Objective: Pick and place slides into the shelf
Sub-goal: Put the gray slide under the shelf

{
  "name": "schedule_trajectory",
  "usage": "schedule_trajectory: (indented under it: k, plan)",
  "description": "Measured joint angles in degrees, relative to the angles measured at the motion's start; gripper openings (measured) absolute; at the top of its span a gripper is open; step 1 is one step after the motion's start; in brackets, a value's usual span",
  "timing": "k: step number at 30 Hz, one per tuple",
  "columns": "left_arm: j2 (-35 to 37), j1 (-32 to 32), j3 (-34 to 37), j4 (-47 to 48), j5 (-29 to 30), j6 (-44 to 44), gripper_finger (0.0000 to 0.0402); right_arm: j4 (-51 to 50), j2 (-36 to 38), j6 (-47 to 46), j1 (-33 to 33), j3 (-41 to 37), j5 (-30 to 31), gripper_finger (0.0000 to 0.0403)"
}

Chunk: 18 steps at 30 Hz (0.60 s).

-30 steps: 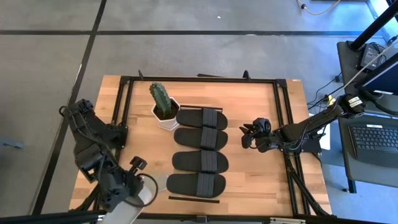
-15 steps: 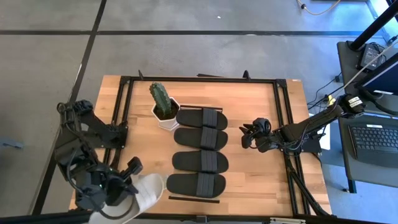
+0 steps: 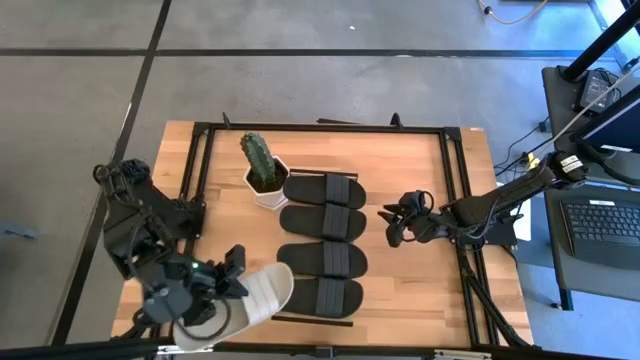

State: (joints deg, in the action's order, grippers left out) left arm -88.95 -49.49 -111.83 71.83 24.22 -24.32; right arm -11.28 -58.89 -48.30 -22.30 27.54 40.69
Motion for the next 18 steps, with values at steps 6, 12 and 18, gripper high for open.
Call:
schedule_trajectory:
  k: [6, 12, 18]
  plan:
    - [0.0, 6.22, 0.0, -0.24, -6.66, -8.05, 0.0, -11.93, 2.59, 2.11, -1.53, 7.98, -2.61, 0.0128]
    - [0.0, 12.51, 0.0, -0.52, -13.12, -14.3, 0.0, -17.84, 2.85, 6.4, -4.14, 16.02, -8.94, 0.0128]
    - [-0.02, 16.88, 0.0, -0.52, -18.77, -18.23, 0.0, -15.99, 2.41, 6.8, -5.96, 17.14, -19.81, 0.0128]
